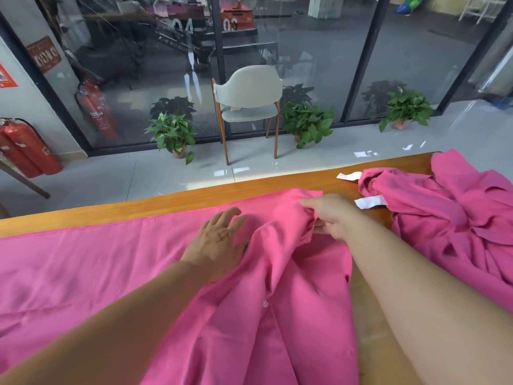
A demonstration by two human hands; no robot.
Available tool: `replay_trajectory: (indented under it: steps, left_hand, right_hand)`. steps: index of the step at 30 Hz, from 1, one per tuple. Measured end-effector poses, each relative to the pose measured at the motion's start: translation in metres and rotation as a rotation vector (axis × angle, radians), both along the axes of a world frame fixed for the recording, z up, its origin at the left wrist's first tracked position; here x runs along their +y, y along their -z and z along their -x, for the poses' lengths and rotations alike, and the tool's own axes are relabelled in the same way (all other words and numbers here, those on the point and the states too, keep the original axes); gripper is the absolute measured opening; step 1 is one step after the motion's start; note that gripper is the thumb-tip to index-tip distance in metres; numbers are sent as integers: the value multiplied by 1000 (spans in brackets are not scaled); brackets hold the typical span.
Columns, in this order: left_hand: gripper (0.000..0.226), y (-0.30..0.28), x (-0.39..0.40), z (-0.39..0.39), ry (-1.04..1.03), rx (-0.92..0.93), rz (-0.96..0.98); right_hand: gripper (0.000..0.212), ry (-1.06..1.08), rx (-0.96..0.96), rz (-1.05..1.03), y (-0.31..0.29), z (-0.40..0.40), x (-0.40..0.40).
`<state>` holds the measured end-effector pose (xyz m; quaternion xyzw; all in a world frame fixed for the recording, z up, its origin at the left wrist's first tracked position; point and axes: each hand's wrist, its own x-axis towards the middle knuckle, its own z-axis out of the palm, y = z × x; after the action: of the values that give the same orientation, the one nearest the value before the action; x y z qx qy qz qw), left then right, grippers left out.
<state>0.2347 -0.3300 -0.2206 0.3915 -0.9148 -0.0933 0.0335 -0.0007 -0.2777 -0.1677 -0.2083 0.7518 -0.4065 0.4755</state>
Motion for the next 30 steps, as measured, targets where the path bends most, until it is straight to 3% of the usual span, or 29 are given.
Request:
replay_trajectory:
  steps: [4, 6, 8, 10, 12, 15, 17, 20, 22, 24, 27, 30]
  left_hand:
    - [79, 7, -1, 1, 52, -49, -22]
    - [82, 7, -4, 1, 37, -43, -64]
    - [79, 4, -6, 3, 33, -39, -109]
    - [64, 3, -5, 3, 42, -55, -134]
    - [56, 2, -3, 3, 58, -104, -126]
    - [62, 3, 1, -1, 60, -145, -127]
    - [65, 6, 4, -3, 60, -140, -125]
    - [76, 8, 8, -4, 61, -140, -91]
    - [88, 10, 10, -5, 61, -145, -80]
    - [82, 13, 11, -6, 50, -137, -78]
    - [77, 12, 12, -3, 28, -105, -82]
    - [72, 5, 14, 6, -45, -68, -94]
  right_hand:
    - [25, 247, -396, 191, -17, 0, -3]
    - [39, 159, -512, 189, -20, 3, 7]
    - [42, -16, -432, 71, -13, 2, 24]
    - [24, -171, -309, -83, -3, -2, 44]
    - [11, -226, -282, -107, 0, -7, 58]
    - [16, -16, -344, 34, -9, -6, 58]
    - [11, 143, -283, 23, -21, -3, 51]
    - [26, 254, -228, 9, -30, 5, 52]
    - [28, 232, -332, 24, -27, 3, 64]
    - [23, 108, -344, -48, -12, -6, 82]
    - [21, 150, -287, -70, 15, -12, 96]
    - [21, 287, -68, -48, 31, 0, 95]
